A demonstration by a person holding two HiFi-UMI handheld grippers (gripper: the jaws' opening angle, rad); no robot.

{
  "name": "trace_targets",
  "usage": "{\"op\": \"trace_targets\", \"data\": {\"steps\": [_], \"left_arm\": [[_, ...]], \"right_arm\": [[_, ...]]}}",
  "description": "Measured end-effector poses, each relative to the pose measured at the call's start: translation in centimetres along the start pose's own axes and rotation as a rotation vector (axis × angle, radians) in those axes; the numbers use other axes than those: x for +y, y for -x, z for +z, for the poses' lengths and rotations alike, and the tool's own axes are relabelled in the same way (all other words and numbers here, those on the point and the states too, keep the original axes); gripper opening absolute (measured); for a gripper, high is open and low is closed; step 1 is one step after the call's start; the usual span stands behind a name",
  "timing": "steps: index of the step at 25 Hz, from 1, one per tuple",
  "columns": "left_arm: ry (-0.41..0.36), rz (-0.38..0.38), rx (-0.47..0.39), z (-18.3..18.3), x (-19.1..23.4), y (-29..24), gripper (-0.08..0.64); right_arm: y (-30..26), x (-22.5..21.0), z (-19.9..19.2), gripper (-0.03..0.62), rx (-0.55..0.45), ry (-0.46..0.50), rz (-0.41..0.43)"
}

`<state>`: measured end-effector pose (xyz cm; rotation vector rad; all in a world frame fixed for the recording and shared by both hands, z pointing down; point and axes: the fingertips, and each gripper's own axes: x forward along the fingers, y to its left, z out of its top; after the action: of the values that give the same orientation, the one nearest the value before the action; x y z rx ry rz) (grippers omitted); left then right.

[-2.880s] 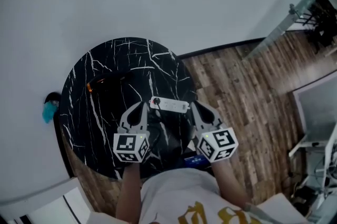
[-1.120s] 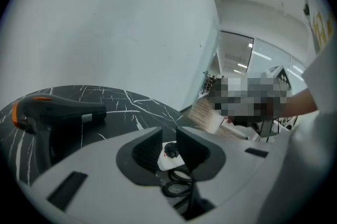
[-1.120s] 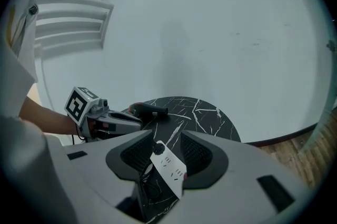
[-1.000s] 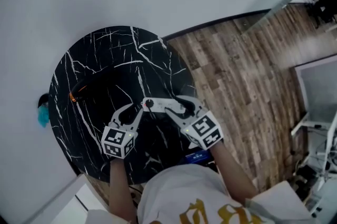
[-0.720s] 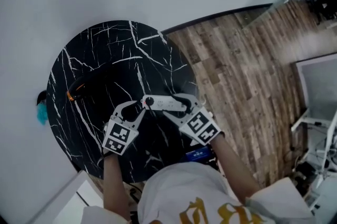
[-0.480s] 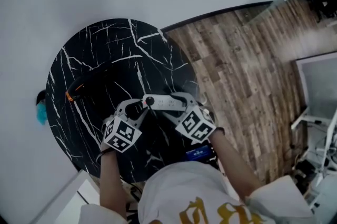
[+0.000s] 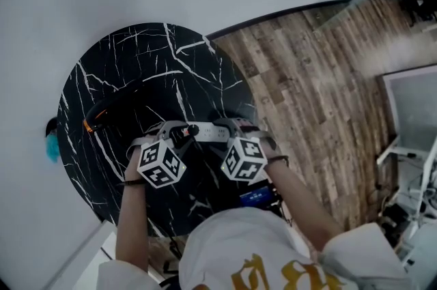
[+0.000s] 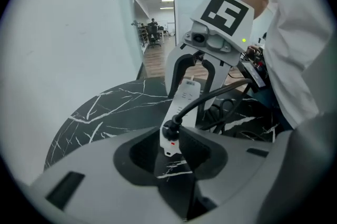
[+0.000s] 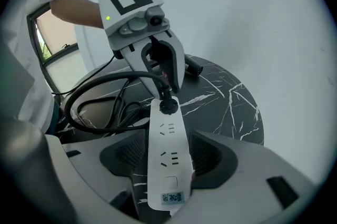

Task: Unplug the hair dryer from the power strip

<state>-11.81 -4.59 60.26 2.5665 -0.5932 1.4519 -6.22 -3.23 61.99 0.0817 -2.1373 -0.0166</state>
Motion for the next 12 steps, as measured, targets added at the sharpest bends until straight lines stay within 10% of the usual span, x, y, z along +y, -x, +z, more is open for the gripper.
{"op": "trace_targets", "data": {"steps": [12], "left_arm": [[-0.093,-0.084,0.046,1.0,-0.1,-1.6,0.092]], "right_arm": [[-1.2,-0.5,-0.8,0.241,0.046,0.043,0.01]]}}
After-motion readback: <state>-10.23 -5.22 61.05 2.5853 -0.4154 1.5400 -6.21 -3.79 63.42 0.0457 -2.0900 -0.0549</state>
